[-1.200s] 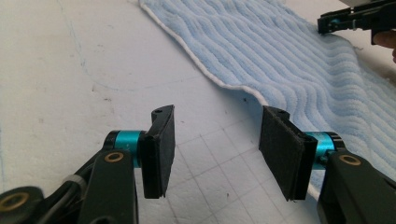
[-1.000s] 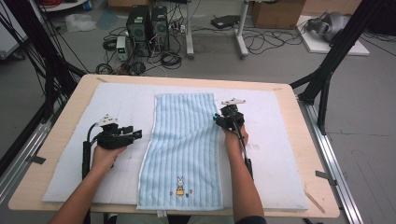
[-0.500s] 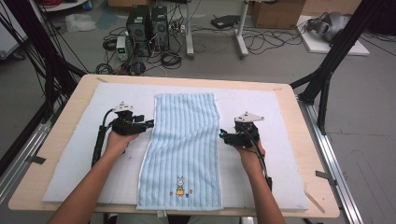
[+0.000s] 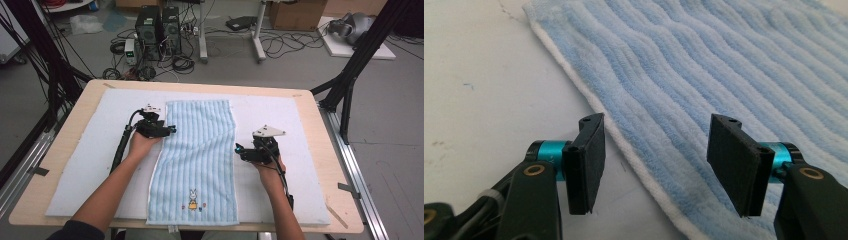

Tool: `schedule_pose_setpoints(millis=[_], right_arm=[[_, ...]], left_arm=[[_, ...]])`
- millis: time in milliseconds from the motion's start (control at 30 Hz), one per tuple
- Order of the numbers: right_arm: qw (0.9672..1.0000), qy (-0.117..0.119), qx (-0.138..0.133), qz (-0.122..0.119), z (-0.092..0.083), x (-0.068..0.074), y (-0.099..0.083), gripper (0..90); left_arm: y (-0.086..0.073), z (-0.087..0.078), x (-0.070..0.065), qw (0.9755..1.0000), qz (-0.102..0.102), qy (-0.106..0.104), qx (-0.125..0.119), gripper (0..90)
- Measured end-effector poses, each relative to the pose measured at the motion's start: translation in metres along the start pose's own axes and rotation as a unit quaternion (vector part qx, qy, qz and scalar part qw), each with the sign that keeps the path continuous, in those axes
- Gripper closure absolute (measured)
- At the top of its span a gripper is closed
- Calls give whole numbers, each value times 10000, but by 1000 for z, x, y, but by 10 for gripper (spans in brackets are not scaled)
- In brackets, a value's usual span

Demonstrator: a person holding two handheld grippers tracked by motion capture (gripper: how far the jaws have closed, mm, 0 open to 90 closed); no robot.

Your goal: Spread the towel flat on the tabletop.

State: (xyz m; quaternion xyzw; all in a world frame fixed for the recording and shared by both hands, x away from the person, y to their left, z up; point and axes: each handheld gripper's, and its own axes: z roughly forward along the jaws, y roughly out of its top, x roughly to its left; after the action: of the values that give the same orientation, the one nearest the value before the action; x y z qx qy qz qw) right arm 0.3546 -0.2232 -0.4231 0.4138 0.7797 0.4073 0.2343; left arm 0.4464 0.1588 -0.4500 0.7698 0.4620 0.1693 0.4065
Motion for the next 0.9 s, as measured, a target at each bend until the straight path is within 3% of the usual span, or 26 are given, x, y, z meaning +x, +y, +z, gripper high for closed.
schedule_pose_setpoints(millis=[100, 167, 300, 333, 433, 533, 667, 733, 833, 900], right_arm=[[10000, -6, -4, -30, 0, 0, 0, 235], [10000, -14, 16, -44, 0, 0, 0, 235], [10000, -4, 12, -32, 0, 0, -1, 235], [10000, -4, 7, -21, 0, 0, -1, 235], [10000, -13, 6, 19, 0, -1, -2, 235], [10000, -1, 35, 40, 2, -1, -3, 235], [9999, -4, 86, 55, 5, 2, -3, 234], [9999, 14, 117, 69, 7, 3, -4, 233], [9998, 24, 169, 74, 11, 4, -4, 234], [9997, 40, 170, 155, 14, 3, -5, 247]], left_arm=[[1, 1, -4, 9995, 207, 228, 54, 445], [1, 1, -2, 9992, 284, 262, 34, 529], [2, 2, 11, 9996, -186, 150, -118, 802], [2, 2, 14, 9994, -265, 176, -112, 832], [6, 4, 17, 9991, -171, 365, -125, 878], [11, 8, 22, 9984, -149, 522, -138, 883], [18, 9, 35, 9955, -332, 840, -292, 885], [17, 9, 38, 9954, -474, 776, -306, 879], [15, 9, 39, 9959, -645, 611, -195, 633], [15, 6, 38, 9962, -648, 558, -160, 554]])
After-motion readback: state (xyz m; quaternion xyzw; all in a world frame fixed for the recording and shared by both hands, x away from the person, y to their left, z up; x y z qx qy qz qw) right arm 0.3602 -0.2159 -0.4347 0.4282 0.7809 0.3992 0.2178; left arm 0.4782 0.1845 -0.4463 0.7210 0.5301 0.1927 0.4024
